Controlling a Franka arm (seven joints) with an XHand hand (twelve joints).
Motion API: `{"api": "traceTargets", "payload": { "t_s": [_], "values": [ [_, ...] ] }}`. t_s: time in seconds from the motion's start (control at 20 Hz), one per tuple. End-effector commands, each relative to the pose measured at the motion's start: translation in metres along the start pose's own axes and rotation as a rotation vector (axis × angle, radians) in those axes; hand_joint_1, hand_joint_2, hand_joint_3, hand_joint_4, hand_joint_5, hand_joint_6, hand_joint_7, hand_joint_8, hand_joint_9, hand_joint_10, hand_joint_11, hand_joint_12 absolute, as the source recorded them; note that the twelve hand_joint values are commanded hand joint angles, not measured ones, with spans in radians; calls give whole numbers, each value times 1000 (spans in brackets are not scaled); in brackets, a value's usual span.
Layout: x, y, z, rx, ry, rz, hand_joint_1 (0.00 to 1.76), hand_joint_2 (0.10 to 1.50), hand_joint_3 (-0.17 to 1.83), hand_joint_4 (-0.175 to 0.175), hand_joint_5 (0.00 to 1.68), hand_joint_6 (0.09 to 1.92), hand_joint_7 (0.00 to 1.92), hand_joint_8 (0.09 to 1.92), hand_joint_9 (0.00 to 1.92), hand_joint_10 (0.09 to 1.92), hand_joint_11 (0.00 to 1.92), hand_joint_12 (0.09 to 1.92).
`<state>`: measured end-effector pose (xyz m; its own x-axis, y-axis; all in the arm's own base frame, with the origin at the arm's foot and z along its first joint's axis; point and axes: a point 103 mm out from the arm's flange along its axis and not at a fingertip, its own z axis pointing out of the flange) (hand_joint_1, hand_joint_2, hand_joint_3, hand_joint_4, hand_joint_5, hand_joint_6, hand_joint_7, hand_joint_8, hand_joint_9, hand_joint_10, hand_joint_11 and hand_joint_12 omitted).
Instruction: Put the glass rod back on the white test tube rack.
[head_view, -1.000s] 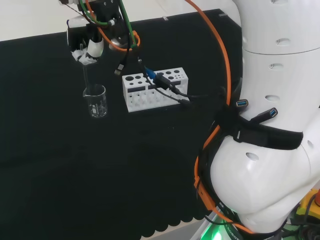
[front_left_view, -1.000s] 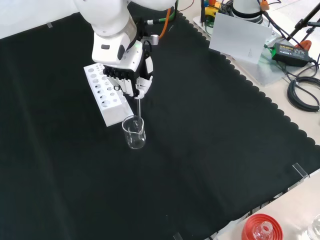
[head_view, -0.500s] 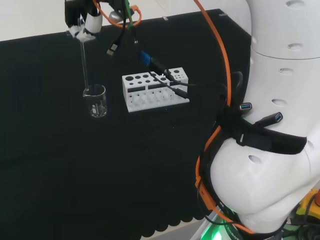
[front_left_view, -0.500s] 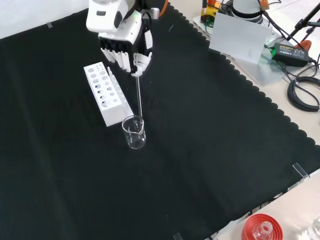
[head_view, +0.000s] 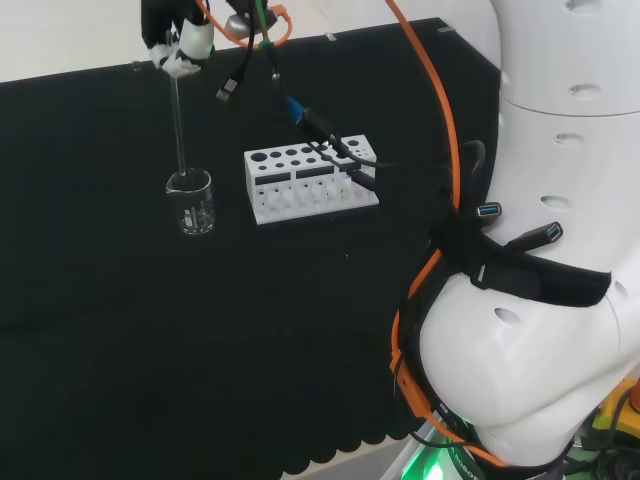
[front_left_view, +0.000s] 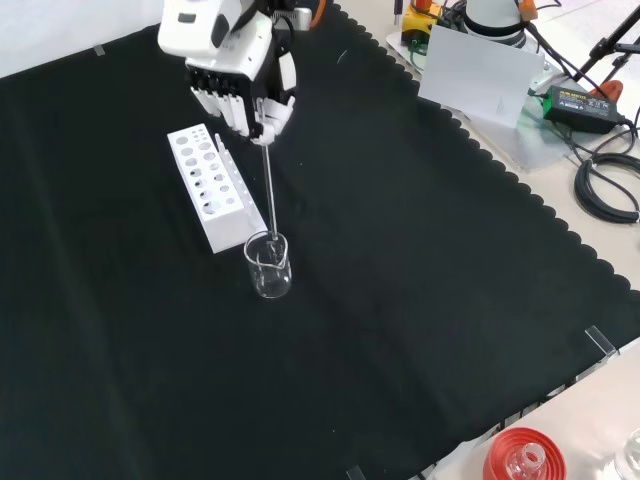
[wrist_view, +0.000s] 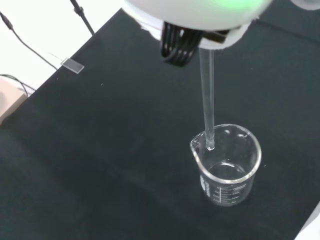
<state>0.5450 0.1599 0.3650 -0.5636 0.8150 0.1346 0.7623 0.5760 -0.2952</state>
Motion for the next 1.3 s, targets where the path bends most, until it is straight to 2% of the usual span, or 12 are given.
{"api": "traceTargets", "payload": {
  "t_s": [0.05,0.35,0.85,1.3],
  "values": [
    [-16,-22,-28,-43,9,35,1321,635,765,-175,1127,767,1298,889,1635,570,1524,720],
    [-25,-36,-43,-62,9,52,1322,635,766,-175,1127,766,1298,889,1635,570,1524,720],
    [-42,-62,-51,-83,19,85,1322,634,766,-175,1127,766,1299,889,1635,569,1524,720],
    [-69,-92,-59,-121,49,149,1321,634,766,-175,1127,766,1299,889,1636,569,1524,721]
  ]
}}
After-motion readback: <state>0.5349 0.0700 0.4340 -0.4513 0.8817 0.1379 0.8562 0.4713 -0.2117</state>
